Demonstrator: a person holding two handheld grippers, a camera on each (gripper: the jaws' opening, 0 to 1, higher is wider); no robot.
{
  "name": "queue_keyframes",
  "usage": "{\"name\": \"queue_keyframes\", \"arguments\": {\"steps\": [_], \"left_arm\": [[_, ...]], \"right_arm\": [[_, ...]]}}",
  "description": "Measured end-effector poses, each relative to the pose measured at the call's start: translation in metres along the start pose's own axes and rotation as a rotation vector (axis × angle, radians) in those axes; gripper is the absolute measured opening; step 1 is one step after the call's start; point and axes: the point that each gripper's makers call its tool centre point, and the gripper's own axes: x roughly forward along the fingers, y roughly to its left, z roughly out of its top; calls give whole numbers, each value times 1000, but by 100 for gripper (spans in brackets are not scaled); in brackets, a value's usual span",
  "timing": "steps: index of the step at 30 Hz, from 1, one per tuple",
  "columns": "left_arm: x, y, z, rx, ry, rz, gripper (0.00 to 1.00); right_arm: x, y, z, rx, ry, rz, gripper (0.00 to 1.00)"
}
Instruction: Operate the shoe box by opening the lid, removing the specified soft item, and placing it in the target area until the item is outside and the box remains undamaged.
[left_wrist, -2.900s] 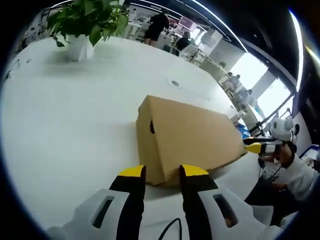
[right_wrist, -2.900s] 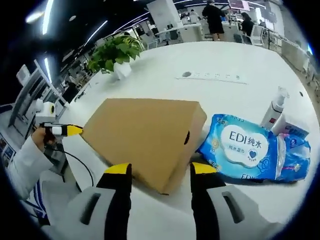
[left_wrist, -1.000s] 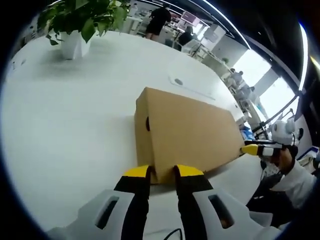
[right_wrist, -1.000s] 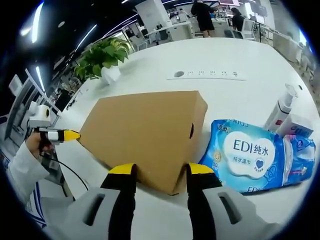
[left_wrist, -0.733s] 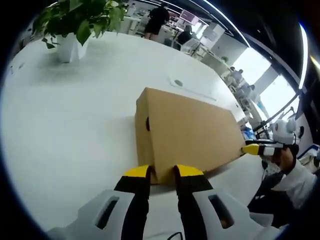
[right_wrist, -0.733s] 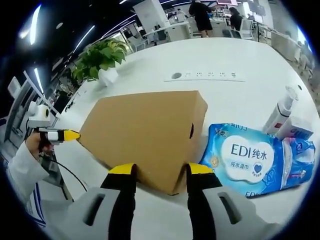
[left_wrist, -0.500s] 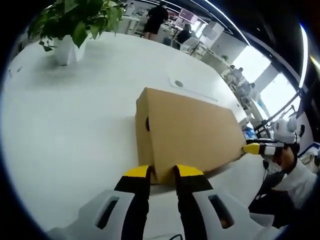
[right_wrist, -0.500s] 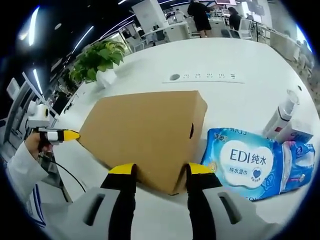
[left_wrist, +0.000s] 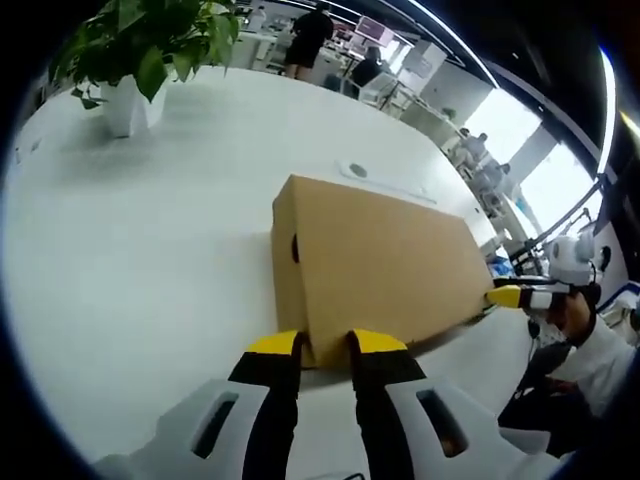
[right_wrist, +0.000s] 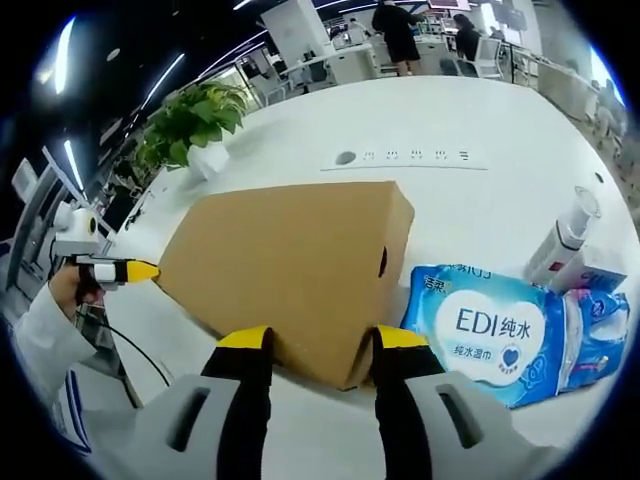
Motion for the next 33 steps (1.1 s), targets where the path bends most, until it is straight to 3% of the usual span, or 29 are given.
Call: {"name": "queue_keyframes", "arguments": {"steps": [6,16,22,29,33], "left_arm": [[-3,-1,-2,27,-18,-6,18],[-22,-6,-2,118,-121,8,33],[-35,-21,-4,192,-175,-2,36],[-50,-46,-10,274,-239,-25,40],[-61,-57,-15,318,-279,-34,42]], "right_arm": [[-5,0,-1,-59,-21,-9,35],[-29,-1,-14,-89,-94,-25,45],[-46,-6,-11,-153,-163,-45,51],[-70,-6,-9,-245,-269,-87,67],[-84,-4,-14,-248,-306,-101,72]]}}
